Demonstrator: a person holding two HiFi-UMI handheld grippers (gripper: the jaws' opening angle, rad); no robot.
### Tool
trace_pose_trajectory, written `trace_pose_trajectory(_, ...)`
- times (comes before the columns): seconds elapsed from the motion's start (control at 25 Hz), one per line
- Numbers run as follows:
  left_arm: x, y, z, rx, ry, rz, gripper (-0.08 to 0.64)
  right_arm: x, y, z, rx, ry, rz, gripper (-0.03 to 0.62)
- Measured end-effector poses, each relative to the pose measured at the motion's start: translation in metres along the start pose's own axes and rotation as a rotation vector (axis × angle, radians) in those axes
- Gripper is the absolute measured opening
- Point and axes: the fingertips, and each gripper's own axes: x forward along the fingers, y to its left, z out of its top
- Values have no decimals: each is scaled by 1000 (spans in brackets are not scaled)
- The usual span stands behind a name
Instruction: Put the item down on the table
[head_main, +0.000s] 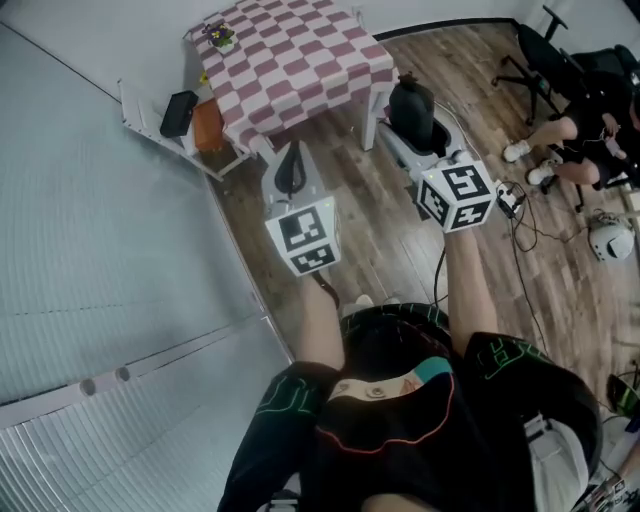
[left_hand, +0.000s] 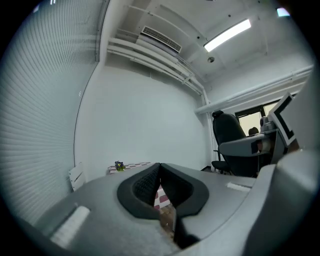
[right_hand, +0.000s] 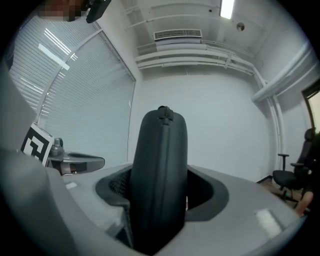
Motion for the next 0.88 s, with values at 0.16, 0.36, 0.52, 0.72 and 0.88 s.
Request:
trace_pose_trajectory(0.16, -8, 4, 5, -9, -12, 14, 9, -7, 4, 3, -7, -6, 3, 287)
trace_pose_trajectory(0.36, -15, -3, 12, -2, -33, -3, 9, -18, 4, 10, -5, -19, -3, 287)
trace_pose_trajectory(0.52, -21, -2, 16, -10, -42, -7, 9, -23, 9, 11, -11, -19, -4, 287)
trace_pose_trajectory(0.72, -31, 5, 17, -30, -57, 3, 9, -28, 17, 18, -25, -29, 0, 287)
trace_pose_trajectory(0.88, -39, 9, 24, -25, -68, 6, 9, -33, 24, 19, -24, -25, -2, 287)
